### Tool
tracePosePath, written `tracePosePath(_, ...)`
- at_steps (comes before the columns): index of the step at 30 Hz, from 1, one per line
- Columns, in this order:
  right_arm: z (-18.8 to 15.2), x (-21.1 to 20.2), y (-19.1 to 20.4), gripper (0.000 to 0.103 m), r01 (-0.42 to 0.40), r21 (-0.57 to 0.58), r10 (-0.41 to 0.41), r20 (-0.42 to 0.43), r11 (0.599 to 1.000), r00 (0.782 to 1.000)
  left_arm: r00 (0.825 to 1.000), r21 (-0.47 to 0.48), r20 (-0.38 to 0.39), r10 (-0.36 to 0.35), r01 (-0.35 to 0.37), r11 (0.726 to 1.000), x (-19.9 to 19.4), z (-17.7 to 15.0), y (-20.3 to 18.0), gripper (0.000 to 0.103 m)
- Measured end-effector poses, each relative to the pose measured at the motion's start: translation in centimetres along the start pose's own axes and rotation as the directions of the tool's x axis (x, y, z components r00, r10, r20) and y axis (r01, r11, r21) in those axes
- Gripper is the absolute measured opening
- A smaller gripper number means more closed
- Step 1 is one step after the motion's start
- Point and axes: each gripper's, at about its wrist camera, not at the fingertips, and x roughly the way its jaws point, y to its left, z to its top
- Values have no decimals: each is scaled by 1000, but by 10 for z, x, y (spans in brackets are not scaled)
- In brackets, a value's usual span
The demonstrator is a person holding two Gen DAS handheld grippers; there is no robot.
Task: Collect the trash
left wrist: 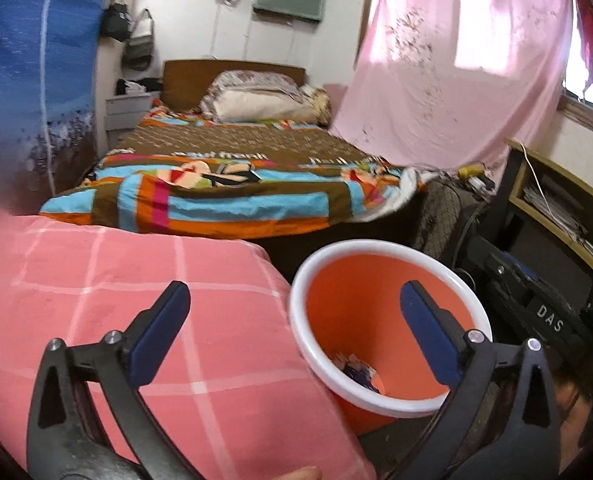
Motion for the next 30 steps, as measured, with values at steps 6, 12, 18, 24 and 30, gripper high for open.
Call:
tracePosePath(6,-3,-2,7,100,-1,2,1,7,1000,1000,999,-22,23,46,-45,999,-10,-2,15,103)
tracePosePath(12,-7,-7,20,103,-12,-20,12,11,1000,1000,995,-29,50,88,-87,996,-23,-8,27,103)
tracePosePath(18,-10,-15,34,103,-24,-46,25,19,999,1000,992,-44,59,110,-108,993,-35,-12,39,103)
tracePosePath(24,-18,-27,52,103,-29,-86,33,44,996,998,987,-50,80,142,-139,989,-53,-20,53,103)
tracePosePath(30,-26,-40,70,103,-39,-135,51,84,990,995,982,-59,87,168,-163,985,-69,-32,65,103)
